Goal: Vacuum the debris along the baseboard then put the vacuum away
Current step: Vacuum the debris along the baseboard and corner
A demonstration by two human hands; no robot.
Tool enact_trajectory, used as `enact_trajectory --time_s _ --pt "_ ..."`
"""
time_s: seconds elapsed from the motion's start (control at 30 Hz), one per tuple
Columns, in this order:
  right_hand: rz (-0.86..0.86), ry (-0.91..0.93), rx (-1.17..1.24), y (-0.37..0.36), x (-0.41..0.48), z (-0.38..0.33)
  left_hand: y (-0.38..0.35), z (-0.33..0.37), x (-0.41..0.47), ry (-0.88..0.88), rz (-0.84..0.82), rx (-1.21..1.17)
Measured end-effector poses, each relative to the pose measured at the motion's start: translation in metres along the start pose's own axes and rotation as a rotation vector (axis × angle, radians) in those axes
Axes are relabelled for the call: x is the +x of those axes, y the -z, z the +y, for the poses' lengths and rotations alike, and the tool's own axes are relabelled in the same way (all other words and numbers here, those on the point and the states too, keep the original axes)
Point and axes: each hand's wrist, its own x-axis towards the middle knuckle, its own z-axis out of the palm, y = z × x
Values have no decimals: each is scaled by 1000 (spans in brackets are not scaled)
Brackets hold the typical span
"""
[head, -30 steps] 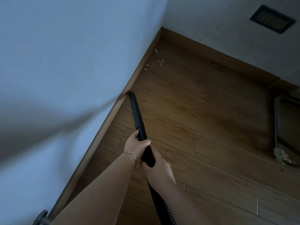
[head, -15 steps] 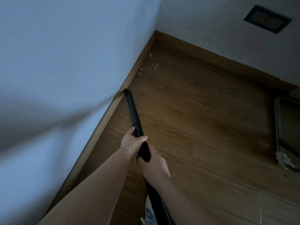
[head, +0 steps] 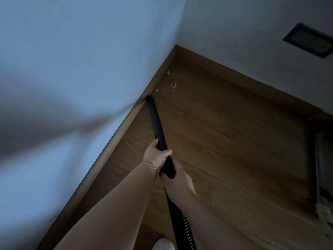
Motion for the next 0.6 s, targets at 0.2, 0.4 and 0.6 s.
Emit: enact_trajectory --time_s 0.2,0.4,0.6 --pt "25 -14 -40 20 33 -6 -17 20 28 -2 -9 -21" --pt "51 -72 -21 40 47 1 -40 31 39 -20 -53 14" --pt "78 -68 -28 61 50 6 -63 38 43 -20 -121 20"
